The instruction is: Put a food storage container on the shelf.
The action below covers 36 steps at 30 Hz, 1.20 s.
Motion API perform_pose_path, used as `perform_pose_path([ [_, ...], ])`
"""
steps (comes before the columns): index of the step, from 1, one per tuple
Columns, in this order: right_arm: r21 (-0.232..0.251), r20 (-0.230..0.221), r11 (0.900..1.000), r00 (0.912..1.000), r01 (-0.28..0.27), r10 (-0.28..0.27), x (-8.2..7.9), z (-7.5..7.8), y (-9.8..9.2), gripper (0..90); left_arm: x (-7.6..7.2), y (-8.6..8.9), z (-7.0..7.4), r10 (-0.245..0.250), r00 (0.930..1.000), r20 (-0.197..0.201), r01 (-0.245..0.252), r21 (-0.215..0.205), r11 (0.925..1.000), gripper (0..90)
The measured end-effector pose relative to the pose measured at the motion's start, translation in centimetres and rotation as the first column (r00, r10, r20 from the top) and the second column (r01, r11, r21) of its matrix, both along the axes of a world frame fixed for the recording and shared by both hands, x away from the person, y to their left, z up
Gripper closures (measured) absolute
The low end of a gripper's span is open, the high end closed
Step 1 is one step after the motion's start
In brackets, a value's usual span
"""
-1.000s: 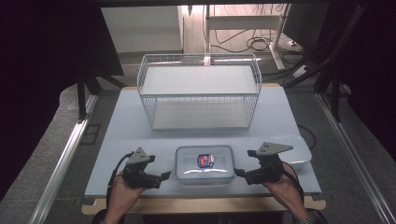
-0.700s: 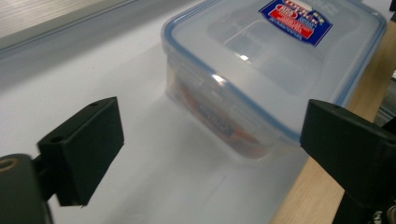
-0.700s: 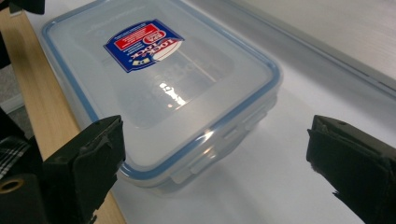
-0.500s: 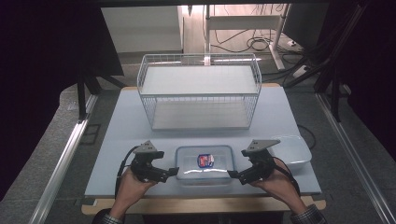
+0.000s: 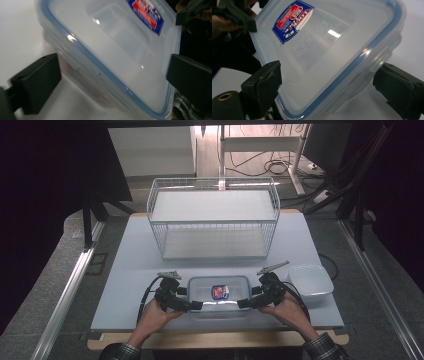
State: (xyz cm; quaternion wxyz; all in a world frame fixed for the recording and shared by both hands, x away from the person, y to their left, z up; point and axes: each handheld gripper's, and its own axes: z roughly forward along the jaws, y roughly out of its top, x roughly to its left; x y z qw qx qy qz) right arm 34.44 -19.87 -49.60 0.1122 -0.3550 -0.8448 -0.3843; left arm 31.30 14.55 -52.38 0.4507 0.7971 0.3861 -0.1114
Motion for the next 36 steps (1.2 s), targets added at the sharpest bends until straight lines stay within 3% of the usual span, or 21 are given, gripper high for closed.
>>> perform_pose_path([
  [2,0.009,-0.028,1.000,0.9996,0.010,-0.010,0.1,-0.1,-0.1,11.4,-0.3,0.1,0.2,0.001,1.0000,-0.009,-0.001,0.003,1.0000,1.2],
  [5,0.009,-0.049,1.000,0.9985,0.025,-0.025,0.1,0.1,-0.4,16.1,-0.5,0.3,0.6,0.010,0.9998,-0.017,-0.010,0.012,0.9999,10.3],
  [8,0.017,-0.133,0.998,0.9892,0.065,-0.062,0.0,0.2,-0.8,22.6,-1.2,0.9,0.5,0.050,0.9972,-0.056,-0.051,-0.026,0.9983,16.9],
  [10,0.033,-0.154,0.997,0.9860,0.070,-0.064,-0.2,0.2,-1.2,27.7,-1.8,1.3,0.6,0.069,0.9952,-0.070,-0.072,-0.045,0.9964,22.8],
  [13,0.079,-0.163,0.992,0.9832,0.096,-0.082,-0.6,0.4,-2.2,40.3,-2.2,1.8,0.9,0.071,0.9955,-0.064,-0.075,-0.063,0.9952,35.3],
  [14,0.088,-0.162,0.991,0.9833,0.099,-0.084,-0.8,0.5,-2.4,41.8,-2.3,2.2,1.0,0.083,0.9934,-0.079,-0.089,-0.087,0.9922,39.2],
  [19,0.085,-0.164,0.988,0.9802,0.126,-0.111,-1.1,0.8,-2.3,43.7,-2.3,2.2,1.1,0.116,0.9902,-0.077,-0.124,-0.101,0.9871,43.2],
  [20,0.100,-0.167,0.984,0.9778,0.145,-0.127,-1.1,0.9,-2.5,48.4,-2.4,2.4,1.3,0.144,0.9883,-0.050,-0.149,-0.107,0.9830,45.2],
  [21,0.100,-0.167,0.984,0.9778,0.145,-0.127,-1.1,0.9,-2.5,48.4,-2.4,2.4,1.3,0.144,0.9883,-0.050,-0.149,-0.107,0.9830,47.5],
  [22,0.112,-0.146,0.983,0.9806,0.148,-0.131,-1.2,1.2,-2.6,51.8,-2.4,2.6,1.6,0.168,0.9854,-0.027,-0.170,-0.109,0.9795,49.0],
  [26,0.103,-0.079,0.981,0.9844,0.165,-0.157,-1.6,1.5,-2.1,50.6,-2.5,2.6,1.6,0.194,0.9808,-0.019,-0.195,-0.118,0.9737,50.1],
  [29,0.113,-0.038,0.979,0.9851,0.171,-0.168,-1.8,1.6,-2.0,50.0,-2.7,2.4,1.9,0.200,0.9798,0.012,-0.198,-0.103,0.9748,51.1],
  [33,0.128,0.017,0.976,0.9837,0.175,-0.179,-1.8,2.4,-2.0,49.8,-2.7,2.4,2.4,0.208,0.9777,0.025,-0.204,-0.116,0.9721,51.3],
  [36,0.143,0.040,0.974,0.9826,0.174,-0.181,-1.7,3.0,-2.0,49.7,-2.6,2.5,3.5,0.215,0.9743,0.067,-0.206,-0.119,0.9712,51.3],
])
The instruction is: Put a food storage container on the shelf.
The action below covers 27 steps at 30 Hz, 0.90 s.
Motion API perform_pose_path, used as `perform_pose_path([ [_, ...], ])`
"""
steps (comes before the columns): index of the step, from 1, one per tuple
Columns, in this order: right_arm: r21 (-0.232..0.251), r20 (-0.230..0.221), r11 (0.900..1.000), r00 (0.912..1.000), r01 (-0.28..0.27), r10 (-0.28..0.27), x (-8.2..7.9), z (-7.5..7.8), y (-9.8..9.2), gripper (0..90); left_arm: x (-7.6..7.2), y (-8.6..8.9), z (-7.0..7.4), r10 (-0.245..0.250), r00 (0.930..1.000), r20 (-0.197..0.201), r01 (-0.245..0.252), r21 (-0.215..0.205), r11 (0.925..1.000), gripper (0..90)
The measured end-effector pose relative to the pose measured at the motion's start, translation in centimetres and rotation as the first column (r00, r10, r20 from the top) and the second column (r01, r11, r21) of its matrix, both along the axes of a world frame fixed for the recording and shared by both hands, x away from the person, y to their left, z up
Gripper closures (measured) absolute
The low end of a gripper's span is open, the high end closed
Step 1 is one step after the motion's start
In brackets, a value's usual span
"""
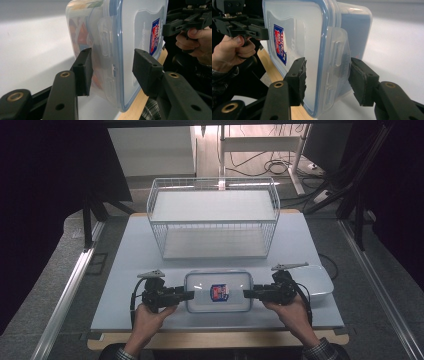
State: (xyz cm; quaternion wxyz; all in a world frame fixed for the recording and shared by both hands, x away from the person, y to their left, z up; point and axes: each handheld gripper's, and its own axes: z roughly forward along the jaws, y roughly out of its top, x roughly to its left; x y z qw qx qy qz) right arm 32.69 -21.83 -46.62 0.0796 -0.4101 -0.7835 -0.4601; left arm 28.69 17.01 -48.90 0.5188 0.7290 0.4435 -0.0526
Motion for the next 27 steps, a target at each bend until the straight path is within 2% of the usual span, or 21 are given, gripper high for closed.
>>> perform_pose_path([
  [7,0.008,0.024,1.000,0.9996,-0.014,0.013,0.4,1.1,0.2,49.8,0.3,0.2,1.6,0.012,0.9993,0.036,-0.013,0.013,0.9998,51.2],
  [8,0.018,0.028,1.000,0.9995,-0.016,0.016,0.7,1.5,0.3,49.7,0.5,0.2,2.4,0.016,0.9985,0.052,-0.017,0.022,0.9996,51.2],
  [13,0.035,0.062,0.999,0.9980,-0.016,0.014,1.3,2.7,0.3,49.8,1.3,0.2,4.4,0.012,0.9959,0.090,-0.016,0.044,0.9989,51.1],
  [19,0.039,0.094,0.999,0.9955,-0.014,0.010,2.0,4.3,0.4,49.8,2.0,0.5,5.8,0.016,0.9937,0.111,-0.020,0.034,0.9992,51.1],
  [20,0.037,0.103,0.999,0.9946,-0.013,0.009,2.3,5.0,0.6,49.8,2.3,0.6,6.2,0.022,0.9930,0.116,-0.025,0.022,0.9995,51.1],
  [24,0.035,0.126,0.999,0.9920,-0.011,0.007,2.7,6.0,0.8,49.8,2.8,0.9,6.9,0.029,0.9916,0.126,-0.030,0.009,0.9995,51.1],
  [27,0.041,0.148,0.999,0.9890,-0.009,0.003,3.5,7.5,1.2,49.8,3.4,1.3,8.3,0.038,0.9888,0.145,-0.038,0.001,0.9993,51.1],
])
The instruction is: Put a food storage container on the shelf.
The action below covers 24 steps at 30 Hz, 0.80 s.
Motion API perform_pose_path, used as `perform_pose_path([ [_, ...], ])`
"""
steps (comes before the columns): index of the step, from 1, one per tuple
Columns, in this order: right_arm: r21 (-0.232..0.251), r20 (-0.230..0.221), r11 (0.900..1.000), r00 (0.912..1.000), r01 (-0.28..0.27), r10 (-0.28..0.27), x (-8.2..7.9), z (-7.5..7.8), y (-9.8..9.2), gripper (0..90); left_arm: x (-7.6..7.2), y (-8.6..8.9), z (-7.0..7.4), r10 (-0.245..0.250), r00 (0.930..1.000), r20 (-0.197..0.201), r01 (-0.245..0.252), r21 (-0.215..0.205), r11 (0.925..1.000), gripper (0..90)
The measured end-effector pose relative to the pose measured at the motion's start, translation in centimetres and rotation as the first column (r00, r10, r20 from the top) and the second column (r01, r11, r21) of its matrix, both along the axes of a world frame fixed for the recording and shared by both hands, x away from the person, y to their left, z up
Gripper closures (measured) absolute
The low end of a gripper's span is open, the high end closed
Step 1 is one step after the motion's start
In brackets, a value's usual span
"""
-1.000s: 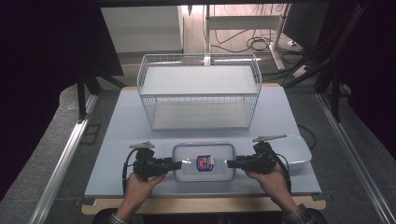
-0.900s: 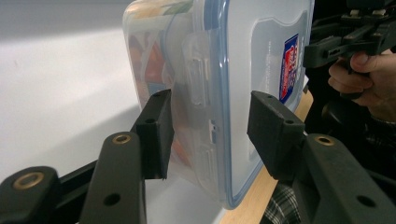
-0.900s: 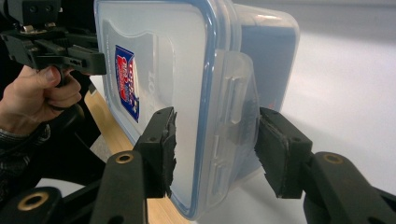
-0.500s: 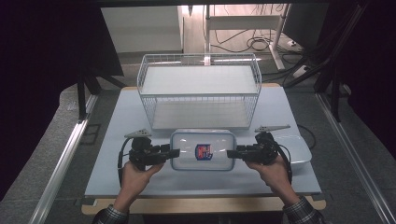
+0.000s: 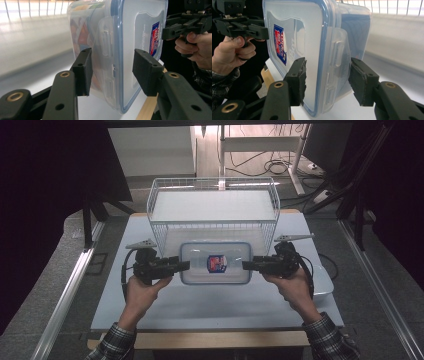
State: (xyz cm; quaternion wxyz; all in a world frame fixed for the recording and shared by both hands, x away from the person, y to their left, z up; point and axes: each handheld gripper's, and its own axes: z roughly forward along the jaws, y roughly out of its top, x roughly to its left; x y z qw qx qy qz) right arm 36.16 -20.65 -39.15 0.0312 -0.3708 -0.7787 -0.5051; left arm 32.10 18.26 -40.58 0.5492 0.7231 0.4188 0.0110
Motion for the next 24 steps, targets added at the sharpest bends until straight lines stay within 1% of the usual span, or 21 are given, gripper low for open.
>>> perform_pose_path([
  [3,0.009,0.018,1.000,0.9998,-0.002,0.001,0.6,1.1,0.2,49.8,0.5,0.3,1.2,0.010,0.9999,0.011,-0.010,-0.012,0.9999,51.3],
  [5,0.012,0.026,1.000,0.9996,-0.008,0.008,1.0,1.7,0.4,49.8,0.8,0.4,2.0,0.019,0.9997,0.017,-0.019,-0.013,0.9997,51.4],
  [7,0.017,0.033,1.000,0.9994,-0.012,0.012,1.4,2.3,0.5,49.8,1.1,0.5,2.8,0.025,0.9991,0.036,-0.024,-0.007,0.9997,51.4],
  [8,0.017,0.033,1.000,0.9994,-0.012,0.012,1.4,2.3,0.5,49.8,1.1,0.5,2.8,0.025,0.9991,0.036,-0.024,-0.007,0.9997,51.4],
  [9,0.023,0.041,1.000,0.9990,-0.018,0.017,1.9,2.9,0.7,49.8,1.4,0.6,3.5,0.030,0.9986,0.043,-0.030,-0.003,0.9996,51.4],
  [10,0.022,0.044,1.000,0.9989,-0.018,0.017,2.1,3.2,0.7,49.8,1.4,0.6,3.5,0.030,0.9986,0.043,-0.030,-0.003,0.9996,51.4],
  [11,0.022,0.047,1.000,0.9987,-0.019,0.018,2.3,3.6,0.8,49.8,1.9,0.8,4.2,0.028,0.9983,0.051,-0.028,-0.006,0.9996,51.4],
  [12,0.022,0.047,1.000,0.9987,-0.019,0.018,2.3,3.6,0.8,49.8,1.9,0.8,4.2,0.028,0.9983,0.051,-0.028,-0.006,0.9996,51.4],
  [13,0.023,0.060,1.000,0.9981,-0.015,0.013,2.7,4.4,0.9,49.7,2.4,0.9,4.8,0.030,0.9981,0.054,-0.030,-0.014,0.9995,51.4],
  [16,0.023,0.089,1.000,0.9961,-0.006,0.004,3.4,5.4,1.1,49.6,3.3,1.1,5.5,0.032,0.9981,0.053,-0.031,-0.030,0.9991,51.5],
  [19,0.027,0.101,1.000,0.9949,0.004,-0.007,4.3,6.2,1.2,49.6,4.4,1.1,5.9,0.036,0.9982,0.049,-0.033,-0.047,0.9984,51.5],
  [24,0.034,0.095,0.999,0.9952,0.018,-0.022,5.7,7.5,1.3,49.5,5.8,1.2,7.2,0.039,0.9980,0.049,-0.037,-0.054,0.9979,51.5],
])
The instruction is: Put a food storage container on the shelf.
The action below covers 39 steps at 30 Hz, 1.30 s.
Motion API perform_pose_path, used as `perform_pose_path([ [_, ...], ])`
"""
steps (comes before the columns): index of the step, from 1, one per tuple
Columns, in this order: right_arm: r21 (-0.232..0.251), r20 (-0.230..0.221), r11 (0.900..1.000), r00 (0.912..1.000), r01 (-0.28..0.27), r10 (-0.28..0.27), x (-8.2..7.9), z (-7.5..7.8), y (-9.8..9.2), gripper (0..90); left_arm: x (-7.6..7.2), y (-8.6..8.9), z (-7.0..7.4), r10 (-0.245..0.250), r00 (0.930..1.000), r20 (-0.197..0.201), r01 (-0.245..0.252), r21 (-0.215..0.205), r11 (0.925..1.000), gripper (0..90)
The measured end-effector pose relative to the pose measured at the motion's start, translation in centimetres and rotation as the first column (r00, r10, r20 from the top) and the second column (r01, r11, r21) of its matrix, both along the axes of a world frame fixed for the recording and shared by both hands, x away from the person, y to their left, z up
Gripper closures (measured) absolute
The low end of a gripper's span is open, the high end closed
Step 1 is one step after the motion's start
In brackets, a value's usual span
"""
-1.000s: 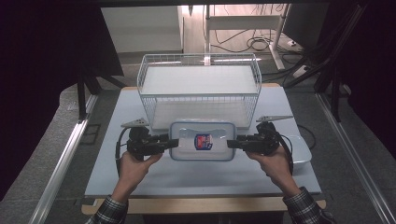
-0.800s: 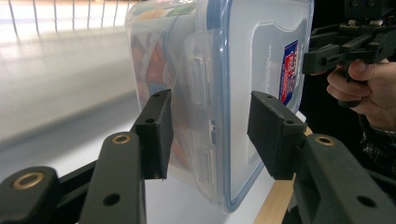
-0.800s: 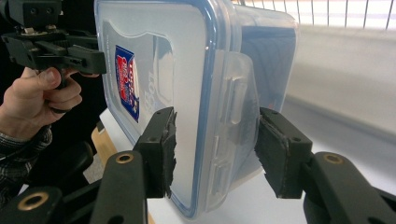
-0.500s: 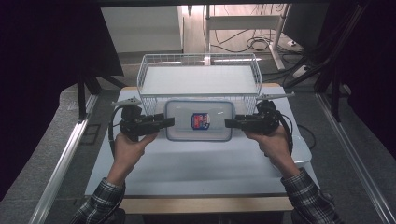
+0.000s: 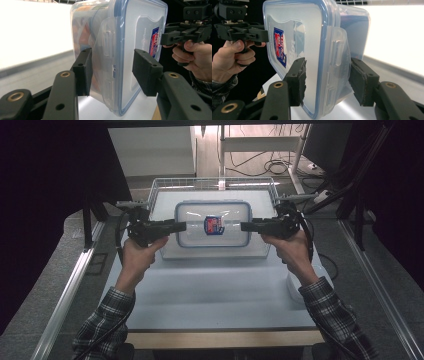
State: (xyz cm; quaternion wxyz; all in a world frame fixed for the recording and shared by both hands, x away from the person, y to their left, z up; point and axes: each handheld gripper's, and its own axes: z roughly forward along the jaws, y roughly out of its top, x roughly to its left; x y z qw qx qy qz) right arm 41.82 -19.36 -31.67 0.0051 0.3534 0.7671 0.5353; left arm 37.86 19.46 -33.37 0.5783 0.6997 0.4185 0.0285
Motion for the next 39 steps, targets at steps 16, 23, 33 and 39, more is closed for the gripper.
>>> perform_pose_path([
  [16,0.017,0.014,0.999,0.9994,0.030,-0.030,4.5,3.7,0.8,49.2,5.2,0.7,3.6,0.000,1.0000,0.004,0.000,0.006,1.0000,51.3],
  [23,0.013,-0.008,0.998,0.9981,0.060,-0.060,6.5,3.1,0.9,48.9,7.5,0.8,2.3,0.001,0.9999,-0.014,-0.001,-0.010,0.9999,51.0],
  [33,-0.001,-0.038,0.997,0.9967,0.072,-0.072,7.5,2.0,1.2,48.4,8.3,1.0,1.0,0.004,0.9997,-0.024,-0.005,-0.026,0.9996,50.3],
  [39,0.010,-0.045,0.997,0.9961,0.076,-0.076,7.9,1.8,1.2,47.5,8.2,0.8,0.9,0.022,0.9993,0.030,-0.022,0.008,0.9997,48.5],
])
